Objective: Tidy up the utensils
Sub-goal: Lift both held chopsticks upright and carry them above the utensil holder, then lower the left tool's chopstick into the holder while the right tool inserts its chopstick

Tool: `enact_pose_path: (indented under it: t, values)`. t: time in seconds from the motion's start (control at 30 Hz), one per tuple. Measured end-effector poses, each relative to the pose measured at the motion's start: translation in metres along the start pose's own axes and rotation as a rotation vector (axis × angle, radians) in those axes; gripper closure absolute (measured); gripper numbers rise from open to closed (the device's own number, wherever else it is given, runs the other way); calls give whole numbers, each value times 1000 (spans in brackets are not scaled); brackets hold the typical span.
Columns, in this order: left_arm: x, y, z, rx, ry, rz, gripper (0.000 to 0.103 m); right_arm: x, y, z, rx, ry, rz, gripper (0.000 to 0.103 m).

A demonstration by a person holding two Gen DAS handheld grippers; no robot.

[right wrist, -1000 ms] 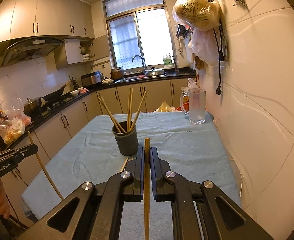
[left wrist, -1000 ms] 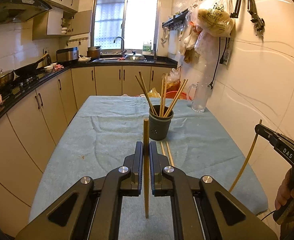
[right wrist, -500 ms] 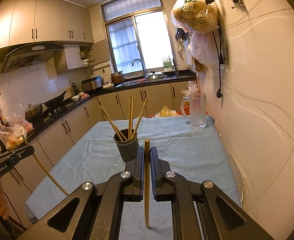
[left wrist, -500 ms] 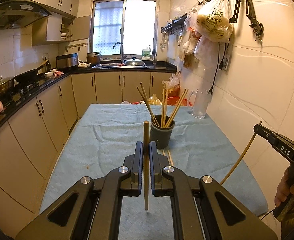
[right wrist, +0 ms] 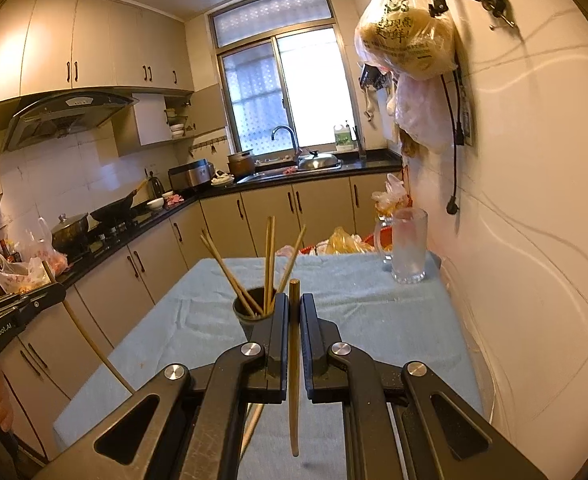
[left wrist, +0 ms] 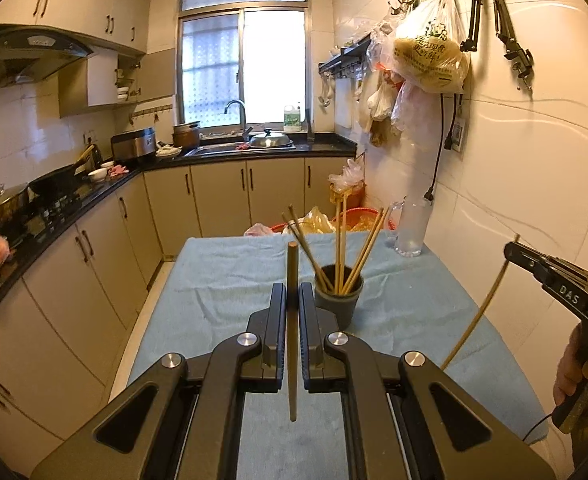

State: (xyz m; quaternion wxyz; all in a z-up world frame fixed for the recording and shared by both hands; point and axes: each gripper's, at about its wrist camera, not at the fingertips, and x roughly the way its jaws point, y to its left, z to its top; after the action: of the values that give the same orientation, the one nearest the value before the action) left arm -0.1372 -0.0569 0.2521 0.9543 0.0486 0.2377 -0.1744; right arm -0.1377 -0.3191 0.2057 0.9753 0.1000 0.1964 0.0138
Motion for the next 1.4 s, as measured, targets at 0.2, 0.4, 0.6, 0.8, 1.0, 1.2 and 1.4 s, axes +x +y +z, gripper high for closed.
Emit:
enact_pose_path:
  t: [0.2, 0.4, 0.6, 0.8, 1.0, 1.2, 1.4]
  values:
    - [13, -7, 45, 6, -59, -51, 97, 20, 5, 35, 18, -40, 30, 97]
    - [47, -19, 90, -15, -100, -79, 97, 51, 12, 79, 68, -81, 79, 97]
    - [90, -19, 121, -76, -112, -99, 97, 89, 9, 106, 148, -106, 91, 97]
    - [144, -18, 120, -113, -71, -114, 97, 136, 3, 100, 193, -91, 73, 97]
    - [194, -16, 94, -123, 54, -98, 97, 172, 5, 71, 187, 1, 61, 96]
    - [196, -17, 80, -101, 49, -55, 97, 191, 6, 52, 171, 51, 57, 96]
    - [189, -25, 75, -58, 42, -38, 92, 200, 10, 40, 139, 83, 52, 95]
